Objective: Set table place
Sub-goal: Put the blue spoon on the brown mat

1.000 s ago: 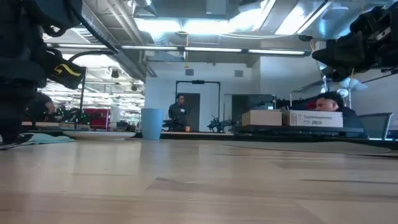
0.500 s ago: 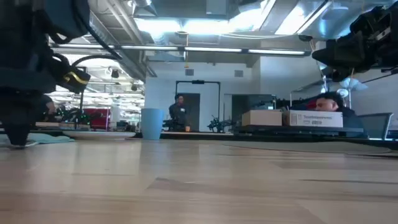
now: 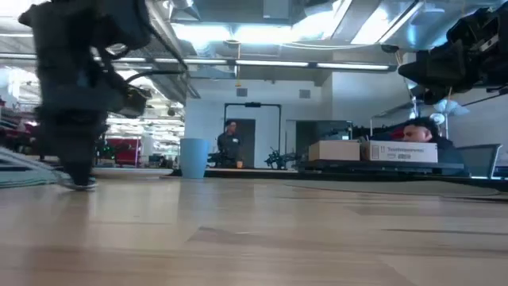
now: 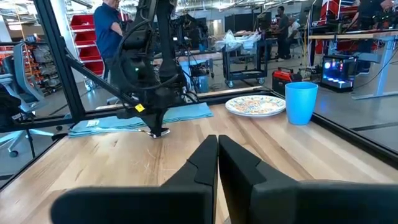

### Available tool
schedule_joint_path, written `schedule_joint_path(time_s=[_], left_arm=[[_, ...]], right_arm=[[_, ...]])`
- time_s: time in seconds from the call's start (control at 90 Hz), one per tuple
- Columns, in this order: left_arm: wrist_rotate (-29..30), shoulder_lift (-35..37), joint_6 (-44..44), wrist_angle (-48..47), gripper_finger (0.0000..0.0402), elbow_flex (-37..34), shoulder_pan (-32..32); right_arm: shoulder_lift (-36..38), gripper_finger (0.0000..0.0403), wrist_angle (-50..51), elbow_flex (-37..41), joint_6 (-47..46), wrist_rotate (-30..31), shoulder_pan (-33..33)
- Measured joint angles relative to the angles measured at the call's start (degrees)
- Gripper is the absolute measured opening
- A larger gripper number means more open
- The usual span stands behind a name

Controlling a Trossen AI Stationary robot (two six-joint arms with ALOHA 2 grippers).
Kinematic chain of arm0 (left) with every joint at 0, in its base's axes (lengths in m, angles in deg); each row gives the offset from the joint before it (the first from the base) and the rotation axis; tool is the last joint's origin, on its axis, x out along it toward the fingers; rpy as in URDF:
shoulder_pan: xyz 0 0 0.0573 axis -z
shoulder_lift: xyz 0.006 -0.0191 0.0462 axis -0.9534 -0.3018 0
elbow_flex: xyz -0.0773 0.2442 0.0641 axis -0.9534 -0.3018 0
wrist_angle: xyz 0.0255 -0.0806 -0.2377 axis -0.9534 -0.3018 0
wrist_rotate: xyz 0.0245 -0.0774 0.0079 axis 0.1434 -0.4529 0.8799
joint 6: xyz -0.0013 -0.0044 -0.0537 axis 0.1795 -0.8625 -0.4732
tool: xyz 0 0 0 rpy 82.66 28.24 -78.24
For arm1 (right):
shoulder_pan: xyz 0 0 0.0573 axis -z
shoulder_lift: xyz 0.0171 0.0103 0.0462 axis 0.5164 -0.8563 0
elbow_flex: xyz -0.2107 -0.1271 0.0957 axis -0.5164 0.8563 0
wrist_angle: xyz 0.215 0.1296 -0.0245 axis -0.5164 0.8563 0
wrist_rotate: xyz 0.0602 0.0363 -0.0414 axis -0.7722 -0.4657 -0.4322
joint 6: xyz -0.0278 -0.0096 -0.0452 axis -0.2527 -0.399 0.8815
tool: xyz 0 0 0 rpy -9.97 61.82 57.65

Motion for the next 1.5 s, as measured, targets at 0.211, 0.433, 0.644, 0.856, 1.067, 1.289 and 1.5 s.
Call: schedule_joint_path(time_s=[0.211, 0.433, 0.644, 0.856, 1.067, 1.289, 1.5], left_arm=[[2.1, -0.1, 6.6, 4.7, 0.0, -0.1, -5.9], [2.1, -0.2, 13.7, 7.9, 0.0, -0.1, -12.1], [2.0, -0.3, 19.3, 12.6, 0.0, -0.2, -16.3], [1.8, -0.3, 22.0, 15.6, 0.0, -0.2, -18.8], [-0.6, -0.3, 22.6, 19.2, 0.0, -0.2, -20.3], [-1.5, -0.3, 24.8, 26.4, 0.0, -0.2, -20.4], [-6.6, -0.2, 24.5, 36.6, 0.0, -0.2, -20.4]], right_arm=[[0.0, 0.0, 0.0, 0.0, 0.0, 0.0, 0.0], [0.0, 0.0, 0.0, 0.0, 0.0, 0.0, 0.0], [0.0, 0.0, 0.0, 0.0, 0.0, 0.0, 0.0], [0.0, 0.0, 0.0, 0.0, 0.0, 0.0, 0.0], [0.0, 0.0, 0.0, 0.0, 0.0, 0.0, 0.0], [0.0, 0.0, -0.3, 0.0, -3.3, 0.0, 0.0], [0.0, 0.0, 0.1, 0.0, -4.9, 0.0, 0.0]])
